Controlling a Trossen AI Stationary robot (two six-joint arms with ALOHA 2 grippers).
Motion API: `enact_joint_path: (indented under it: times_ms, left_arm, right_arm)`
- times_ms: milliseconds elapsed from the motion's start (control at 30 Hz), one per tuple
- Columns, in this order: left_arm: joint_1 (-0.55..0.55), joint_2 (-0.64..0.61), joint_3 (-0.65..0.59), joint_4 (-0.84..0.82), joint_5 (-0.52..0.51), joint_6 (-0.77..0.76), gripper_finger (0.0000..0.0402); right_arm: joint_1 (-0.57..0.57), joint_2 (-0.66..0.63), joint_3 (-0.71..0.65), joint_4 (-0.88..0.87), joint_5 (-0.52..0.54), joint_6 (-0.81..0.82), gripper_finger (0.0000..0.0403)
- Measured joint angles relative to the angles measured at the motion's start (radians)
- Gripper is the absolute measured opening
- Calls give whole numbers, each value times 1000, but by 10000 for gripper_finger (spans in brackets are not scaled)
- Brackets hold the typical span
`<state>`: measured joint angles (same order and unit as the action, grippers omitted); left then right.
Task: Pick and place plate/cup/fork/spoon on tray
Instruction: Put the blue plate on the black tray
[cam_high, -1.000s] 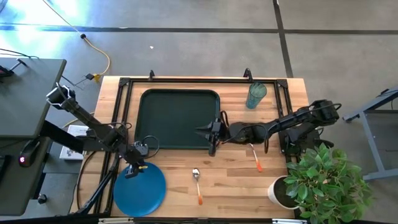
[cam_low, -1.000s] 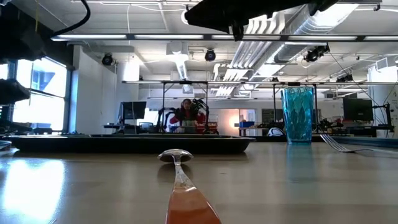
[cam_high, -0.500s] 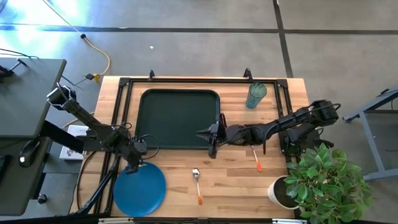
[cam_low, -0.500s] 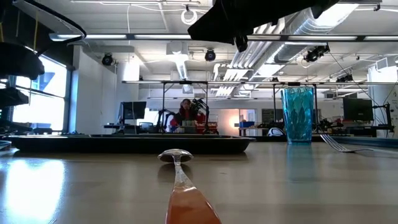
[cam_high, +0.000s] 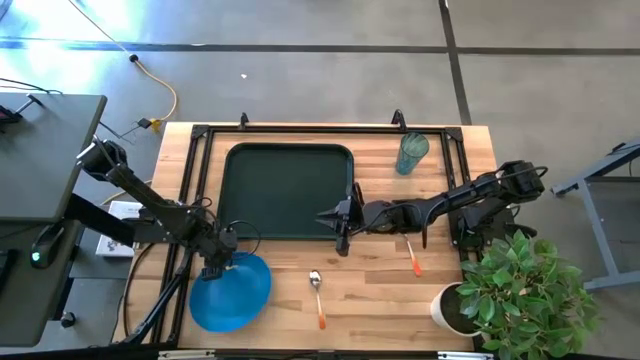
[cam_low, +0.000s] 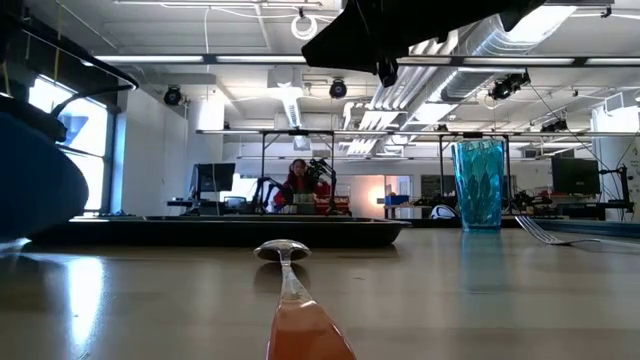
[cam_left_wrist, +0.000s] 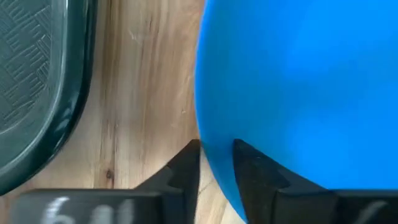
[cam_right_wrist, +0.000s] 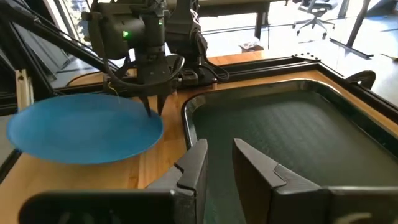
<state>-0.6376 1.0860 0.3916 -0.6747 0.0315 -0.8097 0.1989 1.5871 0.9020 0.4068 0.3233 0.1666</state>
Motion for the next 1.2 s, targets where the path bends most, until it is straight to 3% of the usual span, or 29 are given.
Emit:
enact_joint_path:
  times_ms: [267, 500, 767, 1200]
  left_arm:
    - [5, -6, 6, 33, 21, 12, 11]
    - [5, -6, 46, 22, 17, 35, 4]
    - [5, -6, 77, 11, 53, 48, 27]
    - [-4, -6, 74, 42, 45, 134, 126]
  right_arm:
    - [0, 0, 0, -7, 1, 12, 67]
    - [0, 0, 0, -8, 1, 12, 67]
    - [0, 0, 0, -11, 1, 16, 67]
    - [0, 0, 0, -8, 2, 17, 67]
